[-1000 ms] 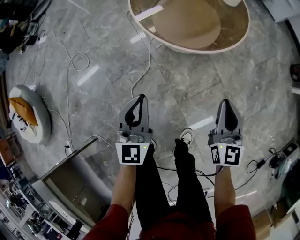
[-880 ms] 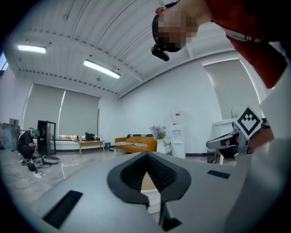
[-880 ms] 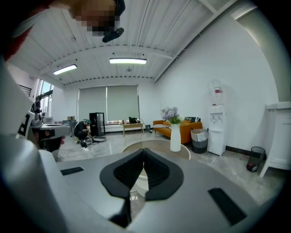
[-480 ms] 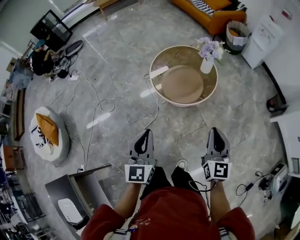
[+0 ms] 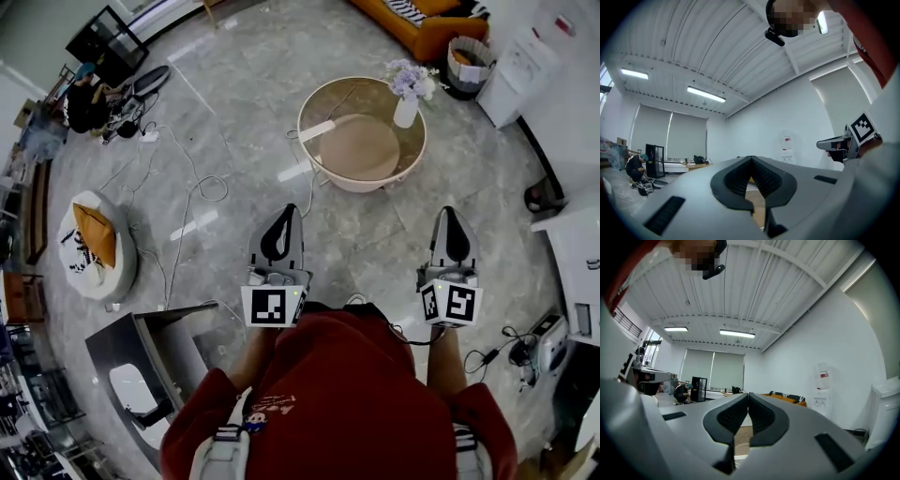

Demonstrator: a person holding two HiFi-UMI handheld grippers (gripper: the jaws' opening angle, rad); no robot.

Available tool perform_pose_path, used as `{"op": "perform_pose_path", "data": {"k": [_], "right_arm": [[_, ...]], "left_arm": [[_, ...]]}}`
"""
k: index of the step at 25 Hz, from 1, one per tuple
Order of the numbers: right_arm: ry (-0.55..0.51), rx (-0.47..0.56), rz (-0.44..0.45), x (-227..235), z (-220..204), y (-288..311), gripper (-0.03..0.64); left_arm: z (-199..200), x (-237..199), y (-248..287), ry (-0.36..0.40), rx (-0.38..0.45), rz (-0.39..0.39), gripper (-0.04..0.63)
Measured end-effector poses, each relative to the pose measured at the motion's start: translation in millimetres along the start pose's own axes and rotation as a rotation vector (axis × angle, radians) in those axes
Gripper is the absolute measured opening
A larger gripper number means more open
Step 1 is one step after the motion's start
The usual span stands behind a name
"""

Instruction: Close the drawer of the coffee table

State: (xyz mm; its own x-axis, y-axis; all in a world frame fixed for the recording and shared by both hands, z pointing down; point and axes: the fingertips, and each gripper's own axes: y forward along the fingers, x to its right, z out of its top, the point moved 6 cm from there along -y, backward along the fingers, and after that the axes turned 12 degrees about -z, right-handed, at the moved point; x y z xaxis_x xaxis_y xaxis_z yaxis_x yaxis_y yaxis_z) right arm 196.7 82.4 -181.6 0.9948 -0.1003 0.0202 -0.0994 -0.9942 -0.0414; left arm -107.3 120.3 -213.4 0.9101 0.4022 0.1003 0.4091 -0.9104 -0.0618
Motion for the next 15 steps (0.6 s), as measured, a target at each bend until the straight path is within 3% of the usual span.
{"op": "perform_pose_path", "data": {"k": [6, 11, 15], "right_arm": [[-0.001, 0.032, -0.007, 4.9, 14.5, 2.0, 0.021], [-0.001, 0.054, -0.033, 10.5, 14.8, -2.1, 0.021], [-0.022, 0.038, -0.039, 11.8, 14.8, -3.0, 0.021]], "left_arm": [[14.0, 7.7, -2.8, 0.044, 0.024, -0.005, 0.012], [5.1, 9.9, -12.1, 0.097, -0.082, -0.031, 0.012], [2.7, 3.9, -14.7, 0.085, -0.085, -0.011, 0.012]]}}
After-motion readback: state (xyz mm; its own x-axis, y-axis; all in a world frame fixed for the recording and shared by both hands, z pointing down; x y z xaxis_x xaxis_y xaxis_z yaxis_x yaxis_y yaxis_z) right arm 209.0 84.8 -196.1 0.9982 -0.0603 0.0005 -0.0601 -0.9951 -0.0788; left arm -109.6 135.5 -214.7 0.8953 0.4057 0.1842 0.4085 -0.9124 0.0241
